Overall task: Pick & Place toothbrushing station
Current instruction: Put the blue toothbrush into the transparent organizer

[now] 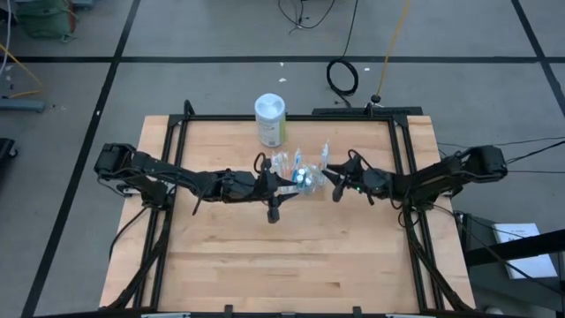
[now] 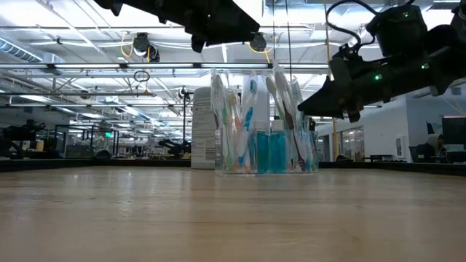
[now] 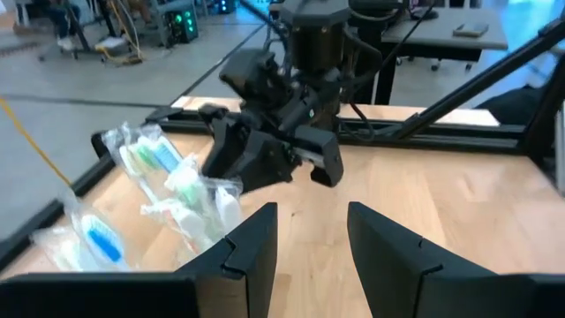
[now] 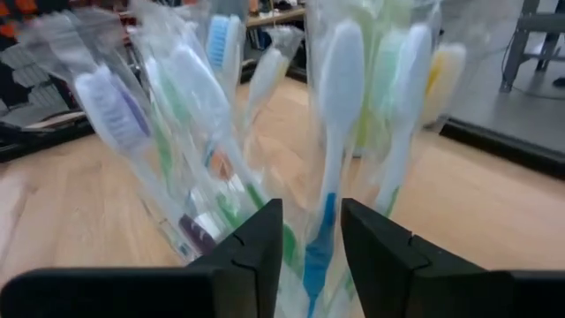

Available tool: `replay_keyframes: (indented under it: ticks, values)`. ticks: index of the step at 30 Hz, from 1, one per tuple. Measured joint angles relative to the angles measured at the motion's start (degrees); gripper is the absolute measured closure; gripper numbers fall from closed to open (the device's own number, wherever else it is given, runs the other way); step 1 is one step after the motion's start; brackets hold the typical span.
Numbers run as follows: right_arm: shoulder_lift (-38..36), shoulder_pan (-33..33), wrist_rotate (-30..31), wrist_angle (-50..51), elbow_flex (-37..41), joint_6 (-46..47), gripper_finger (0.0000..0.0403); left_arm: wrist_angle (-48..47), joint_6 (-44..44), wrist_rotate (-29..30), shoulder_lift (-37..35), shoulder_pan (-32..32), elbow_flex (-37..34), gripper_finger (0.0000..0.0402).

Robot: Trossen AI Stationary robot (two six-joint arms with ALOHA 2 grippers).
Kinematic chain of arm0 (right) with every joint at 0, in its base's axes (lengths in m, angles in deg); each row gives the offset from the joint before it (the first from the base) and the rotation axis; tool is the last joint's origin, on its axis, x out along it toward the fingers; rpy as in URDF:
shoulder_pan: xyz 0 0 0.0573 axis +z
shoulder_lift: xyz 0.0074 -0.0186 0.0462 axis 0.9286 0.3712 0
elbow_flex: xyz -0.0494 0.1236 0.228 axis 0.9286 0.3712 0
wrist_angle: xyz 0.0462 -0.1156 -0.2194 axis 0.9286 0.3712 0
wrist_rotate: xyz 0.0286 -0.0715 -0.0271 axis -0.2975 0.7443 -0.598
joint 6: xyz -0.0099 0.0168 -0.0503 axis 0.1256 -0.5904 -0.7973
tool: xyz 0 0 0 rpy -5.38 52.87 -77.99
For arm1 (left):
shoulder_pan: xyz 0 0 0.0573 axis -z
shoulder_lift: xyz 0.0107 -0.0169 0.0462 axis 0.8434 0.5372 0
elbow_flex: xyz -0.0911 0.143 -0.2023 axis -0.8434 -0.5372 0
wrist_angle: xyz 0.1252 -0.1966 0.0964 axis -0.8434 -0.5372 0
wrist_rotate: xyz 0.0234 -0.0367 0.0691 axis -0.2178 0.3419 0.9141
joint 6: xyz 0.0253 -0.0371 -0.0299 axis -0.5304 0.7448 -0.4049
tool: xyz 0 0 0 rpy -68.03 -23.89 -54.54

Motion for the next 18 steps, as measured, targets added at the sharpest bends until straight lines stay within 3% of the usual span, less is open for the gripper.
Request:
replay_keyframes:
  ticks: [6, 18]
  values:
    - [-3.13, 0.0, 0.02, 0.92, 0.0, -1.44, 0.0295, -0.63, 2.43, -0.04, 0.0, 0.13, 0.0, 0.0256]
    - [-5.3, 0.0, 0.07, 1.01, 0.0, -12.95, 0.0298, -3.27, 3.57, -0.31, 0.04, 0.15, 0.0, 0.0256]
